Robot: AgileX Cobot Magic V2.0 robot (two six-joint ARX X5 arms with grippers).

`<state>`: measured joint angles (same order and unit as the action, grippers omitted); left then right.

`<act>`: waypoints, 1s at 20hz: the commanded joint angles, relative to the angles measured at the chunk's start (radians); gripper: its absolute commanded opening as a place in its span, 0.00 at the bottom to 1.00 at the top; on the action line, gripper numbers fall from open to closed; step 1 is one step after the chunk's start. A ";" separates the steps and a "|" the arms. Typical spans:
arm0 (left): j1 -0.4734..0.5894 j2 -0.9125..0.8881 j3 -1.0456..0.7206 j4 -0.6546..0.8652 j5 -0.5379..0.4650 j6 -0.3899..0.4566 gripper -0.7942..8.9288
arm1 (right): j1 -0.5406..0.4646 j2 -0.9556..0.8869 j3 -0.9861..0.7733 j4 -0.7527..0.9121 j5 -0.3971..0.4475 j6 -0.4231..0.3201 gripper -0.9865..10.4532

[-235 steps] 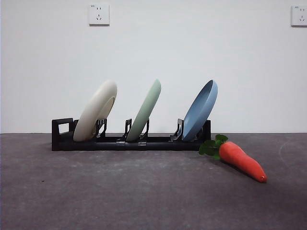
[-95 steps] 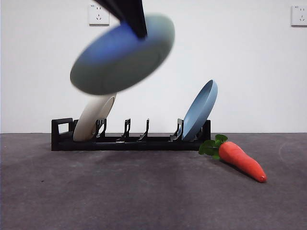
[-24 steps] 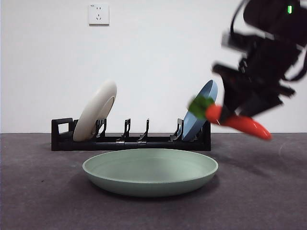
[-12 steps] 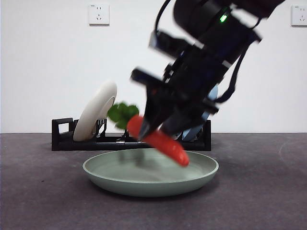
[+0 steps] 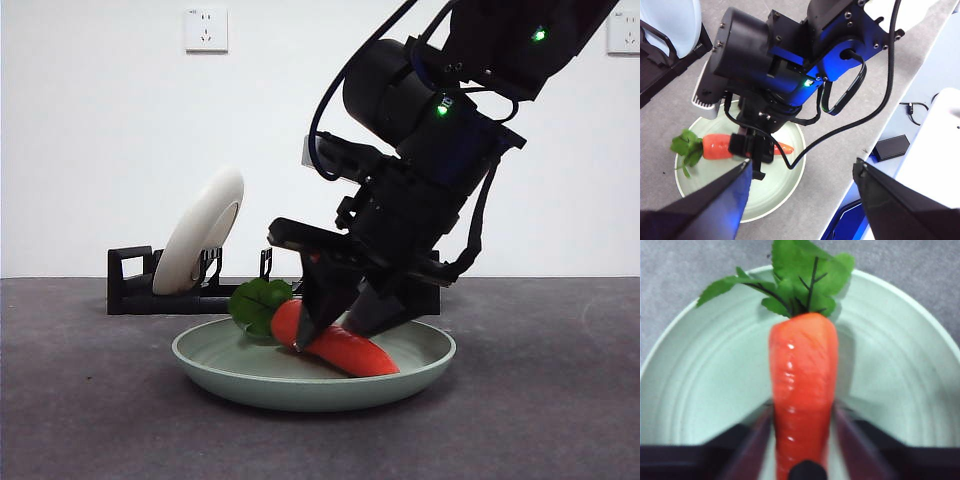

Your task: Take the green plate from the plate rack,put the plate on the table,take the carrot from the table,put the carrot in the plate

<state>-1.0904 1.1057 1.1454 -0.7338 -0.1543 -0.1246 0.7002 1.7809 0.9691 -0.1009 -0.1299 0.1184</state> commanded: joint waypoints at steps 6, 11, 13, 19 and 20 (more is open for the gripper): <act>-0.002 -0.002 -0.006 -0.029 0.000 -0.005 0.44 | 0.003 -0.225 -0.004 -0.122 0.000 0.015 0.50; -0.001 -0.002 -0.006 -0.061 0.001 -0.003 0.44 | 0.003 -0.478 -0.004 -0.465 -0.063 0.015 0.50; -0.001 -0.002 -0.006 -0.077 0.001 -0.003 0.44 | 0.003 -0.563 -0.004 -0.608 -0.082 0.015 0.50; -0.001 -0.002 -0.006 -0.124 0.003 -0.003 0.44 | 0.003 -0.712 -0.004 -0.838 -0.082 0.012 0.50; -0.001 -0.002 -0.006 -0.129 0.003 -0.004 0.44 | 0.003 -0.726 -0.004 -0.853 -0.082 0.012 0.50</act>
<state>-1.0904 1.1057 1.1454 -0.8642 -0.1535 -0.1246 0.7010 1.0599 0.9688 -0.9527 -0.2092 0.1246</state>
